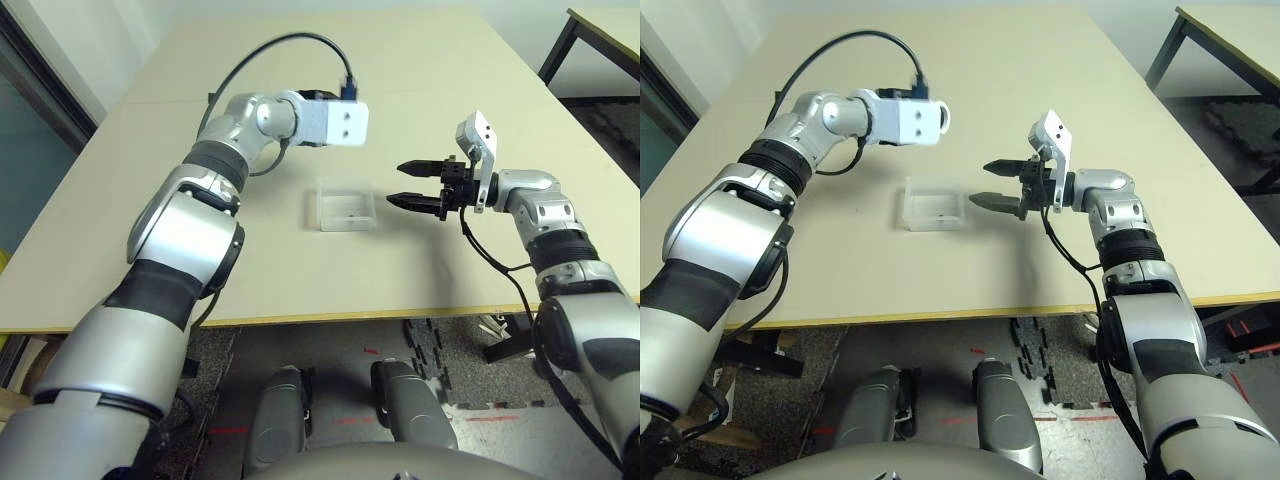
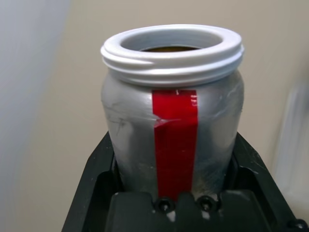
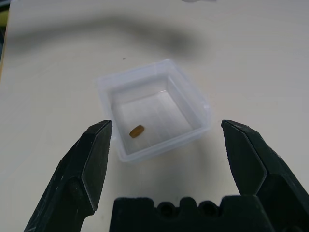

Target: Pour the medicine from the bottle into the box.

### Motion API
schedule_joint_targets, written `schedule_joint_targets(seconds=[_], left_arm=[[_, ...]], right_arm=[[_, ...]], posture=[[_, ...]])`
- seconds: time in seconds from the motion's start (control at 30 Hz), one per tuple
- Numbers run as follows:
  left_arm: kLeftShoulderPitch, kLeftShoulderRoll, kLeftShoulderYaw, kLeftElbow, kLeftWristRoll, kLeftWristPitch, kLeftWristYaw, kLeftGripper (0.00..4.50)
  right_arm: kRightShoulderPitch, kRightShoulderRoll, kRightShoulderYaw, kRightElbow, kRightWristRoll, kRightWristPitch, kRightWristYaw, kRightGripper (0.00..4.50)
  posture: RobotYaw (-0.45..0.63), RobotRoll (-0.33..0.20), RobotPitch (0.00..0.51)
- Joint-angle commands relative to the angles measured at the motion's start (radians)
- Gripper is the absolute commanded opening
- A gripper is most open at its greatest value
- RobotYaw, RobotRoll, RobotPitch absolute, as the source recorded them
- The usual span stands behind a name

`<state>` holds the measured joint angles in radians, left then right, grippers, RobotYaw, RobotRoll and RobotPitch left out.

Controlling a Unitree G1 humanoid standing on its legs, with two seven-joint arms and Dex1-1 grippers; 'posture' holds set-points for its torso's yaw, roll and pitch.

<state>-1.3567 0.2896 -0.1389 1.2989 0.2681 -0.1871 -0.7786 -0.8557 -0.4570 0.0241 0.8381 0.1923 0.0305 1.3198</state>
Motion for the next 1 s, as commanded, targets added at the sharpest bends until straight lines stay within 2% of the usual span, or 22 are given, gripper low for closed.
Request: schedule_joint_targets(seconds=[0.03,0.2,0.5,0.7,0.83,1.0], left_arm=[[0.041,0.005,0.089,-0.044,-0.107,0.121,-0.013,2.65],[0.135,0.022,0.226,-0.118,-0.240,0.243,0.064,2.65],[0.300,0.008,0.337,-0.244,-0.366,0.245,0.162,2.65],[0.338,0.000,0.373,-0.197,-0.395,0.173,0.213,2.65],[0.356,0.005,0.364,-0.135,-0.368,0.074,0.282,2.65],[0.360,0.000,0.360,-0.075,-0.366,0.022,0.322,2.65]], right_arm=[[-0.006,-0.003,0.005,0.022,-0.012,-0.017,0.009,4.50],[-0.011,-0.003,0.011,0.033,-0.024,-0.028,0.016,4.50],[-0.019,0.001,0.013,0.049,-0.032,-0.036,0.020,4.50],[-0.021,0.002,0.014,0.053,-0.037,-0.040,0.021,4.50],[-0.022,-0.001,0.015,0.047,-0.039,-0.034,0.026,4.50],[-0.021,-0.008,0.014,0.042,-0.040,-0.030,0.032,4.50]], posture=[[-0.17,0.000,0.093],[-0.16,0.000,0.096],[-0.14,0.000,0.101],[-0.15,0.000,0.102],[-0.15,0.000,0.102],[-0.16,0.000,0.099]])
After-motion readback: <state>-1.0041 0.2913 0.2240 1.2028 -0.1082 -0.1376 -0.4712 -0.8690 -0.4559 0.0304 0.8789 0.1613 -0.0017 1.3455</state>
